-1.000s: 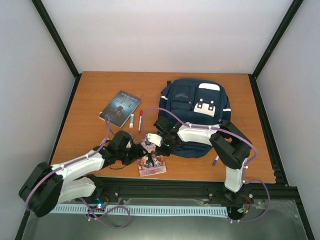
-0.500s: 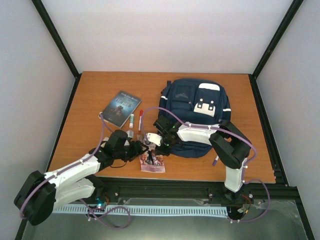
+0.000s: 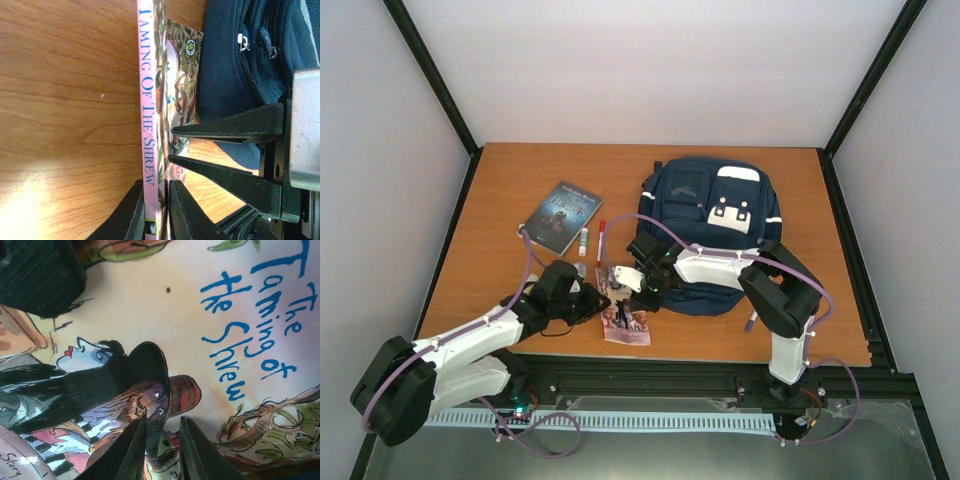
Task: Pack the student bag
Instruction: Pick up the book from the center of the board, then move the student bag to the center of the board.
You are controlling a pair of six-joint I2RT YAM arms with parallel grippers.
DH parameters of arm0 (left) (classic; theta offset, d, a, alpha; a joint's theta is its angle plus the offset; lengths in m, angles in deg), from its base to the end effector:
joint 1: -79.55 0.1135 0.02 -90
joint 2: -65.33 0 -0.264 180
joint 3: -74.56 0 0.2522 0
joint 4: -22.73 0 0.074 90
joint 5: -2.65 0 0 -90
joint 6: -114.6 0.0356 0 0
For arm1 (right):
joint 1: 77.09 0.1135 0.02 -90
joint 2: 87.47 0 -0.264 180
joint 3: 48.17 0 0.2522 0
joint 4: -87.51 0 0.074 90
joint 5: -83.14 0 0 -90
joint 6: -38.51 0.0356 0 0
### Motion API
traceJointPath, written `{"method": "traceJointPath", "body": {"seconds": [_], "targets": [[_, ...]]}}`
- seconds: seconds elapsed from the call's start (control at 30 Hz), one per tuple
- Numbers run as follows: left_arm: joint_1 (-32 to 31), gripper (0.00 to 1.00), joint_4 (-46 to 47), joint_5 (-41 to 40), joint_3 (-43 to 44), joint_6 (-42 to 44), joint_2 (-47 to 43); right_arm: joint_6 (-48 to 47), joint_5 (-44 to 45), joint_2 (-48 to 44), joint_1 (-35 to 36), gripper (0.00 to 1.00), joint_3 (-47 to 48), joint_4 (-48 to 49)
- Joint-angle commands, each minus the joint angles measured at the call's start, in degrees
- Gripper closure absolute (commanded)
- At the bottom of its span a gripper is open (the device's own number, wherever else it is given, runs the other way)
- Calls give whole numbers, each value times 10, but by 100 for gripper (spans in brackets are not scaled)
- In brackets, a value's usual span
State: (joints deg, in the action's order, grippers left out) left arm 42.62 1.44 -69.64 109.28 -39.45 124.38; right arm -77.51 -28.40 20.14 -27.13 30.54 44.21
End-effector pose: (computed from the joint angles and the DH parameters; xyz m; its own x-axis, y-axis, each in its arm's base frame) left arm 0.1450 -0.1225 0.1589 -0.9176 -0.3819 -0.1106 -0.1888 0.6634 -0.7240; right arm 0.2173 0.2790 0.1413 -0.2064 -0.8799 -0.4281 -0.9735 0.1407 0.1800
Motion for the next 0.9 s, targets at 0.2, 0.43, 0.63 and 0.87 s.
{"method": "traceJointPath", "body": {"seconds": [0.2, 0.43, 0.63, 0.87], "targets": [[-4, 99, -126, -48, 103, 82, -48, 10, 63, 36, -3, 73, -26, -19], [-4, 99, -297, -146, 236, 186, -52, 30, -12, -100, -94, 58, -19, -33], [-4, 99, -291, -86, 346, 291, -23, 28, -78, -300, -217, 41, -11, -57], [-5, 99, -106, 52, 398, 305, 31, 96, -77, -434, -321, 0, -28, -32]]}}
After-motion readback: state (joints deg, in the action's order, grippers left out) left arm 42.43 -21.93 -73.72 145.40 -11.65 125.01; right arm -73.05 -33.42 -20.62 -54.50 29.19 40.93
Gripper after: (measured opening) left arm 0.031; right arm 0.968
